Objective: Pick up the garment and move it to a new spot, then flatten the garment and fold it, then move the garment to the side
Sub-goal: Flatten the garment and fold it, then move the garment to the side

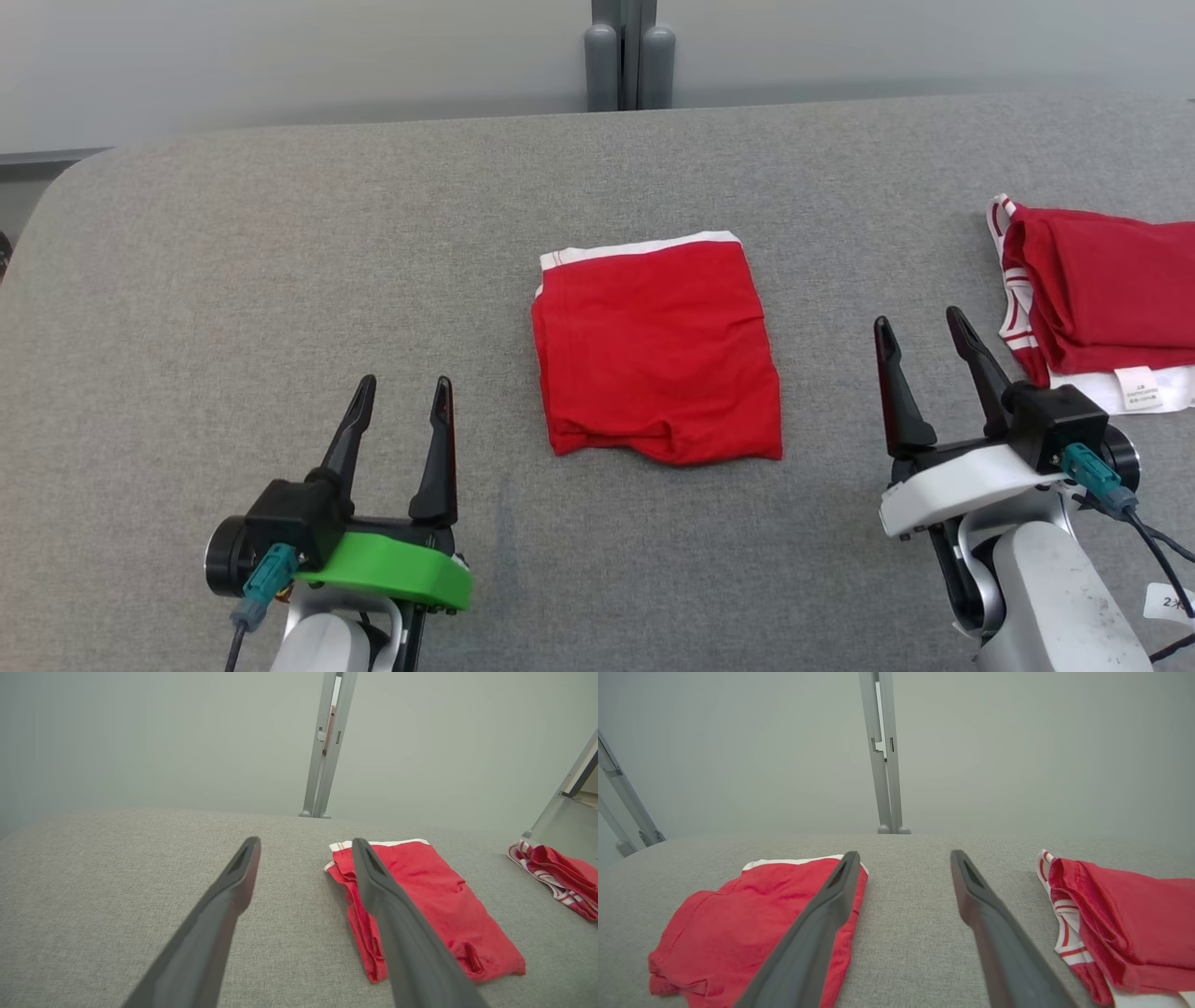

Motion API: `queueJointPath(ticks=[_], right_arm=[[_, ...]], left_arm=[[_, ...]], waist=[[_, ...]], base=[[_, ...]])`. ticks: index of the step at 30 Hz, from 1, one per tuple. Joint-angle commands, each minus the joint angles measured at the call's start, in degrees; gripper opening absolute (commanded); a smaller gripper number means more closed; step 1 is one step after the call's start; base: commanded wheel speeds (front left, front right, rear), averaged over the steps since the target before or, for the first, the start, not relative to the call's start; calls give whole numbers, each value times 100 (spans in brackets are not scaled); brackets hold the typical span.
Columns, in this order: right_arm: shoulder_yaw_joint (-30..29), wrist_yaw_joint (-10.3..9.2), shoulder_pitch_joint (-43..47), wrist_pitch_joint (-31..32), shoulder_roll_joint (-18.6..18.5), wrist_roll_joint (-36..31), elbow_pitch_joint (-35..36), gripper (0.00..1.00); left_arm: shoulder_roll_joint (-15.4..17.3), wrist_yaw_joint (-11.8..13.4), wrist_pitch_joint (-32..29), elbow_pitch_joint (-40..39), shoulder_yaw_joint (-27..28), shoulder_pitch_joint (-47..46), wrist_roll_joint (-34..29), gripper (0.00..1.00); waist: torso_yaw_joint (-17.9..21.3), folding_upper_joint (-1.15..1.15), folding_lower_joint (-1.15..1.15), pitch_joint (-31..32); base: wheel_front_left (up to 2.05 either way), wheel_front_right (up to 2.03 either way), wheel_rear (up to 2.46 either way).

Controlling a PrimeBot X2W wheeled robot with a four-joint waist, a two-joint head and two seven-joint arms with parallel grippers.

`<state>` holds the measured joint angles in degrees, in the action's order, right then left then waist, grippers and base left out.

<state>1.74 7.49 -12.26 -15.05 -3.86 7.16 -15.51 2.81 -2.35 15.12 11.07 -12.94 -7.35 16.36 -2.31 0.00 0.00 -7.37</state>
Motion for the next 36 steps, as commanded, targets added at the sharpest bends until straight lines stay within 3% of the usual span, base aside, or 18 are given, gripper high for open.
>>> queueJointPath(ticks=[1,14,25,36], right_arm=[[-16,-1,16,-14,16,-30,-21,100],[185,-1,-466,-14,-23,-127,-592,100],[359,-1,-1337,366,-160,24,-1839,100],[535,-1,-1839,812,-216,599,-3018,100]], left_arm=[[19,-8,-1,-31,22,53,-26,100],[19,6,-1,-182,-185,-170,-2,100],[18,72,-1,-229,-498,-470,28,100],[18,148,-1,-186,-658,-412,28,100]], waist=[[-13,0,0,5],[-277,0,0,-382],[-822,0,0,-947],[-1129,0,0,-901]], base=[[0,0,0],[0,0,0],[0,0,0],[0,0,0]])
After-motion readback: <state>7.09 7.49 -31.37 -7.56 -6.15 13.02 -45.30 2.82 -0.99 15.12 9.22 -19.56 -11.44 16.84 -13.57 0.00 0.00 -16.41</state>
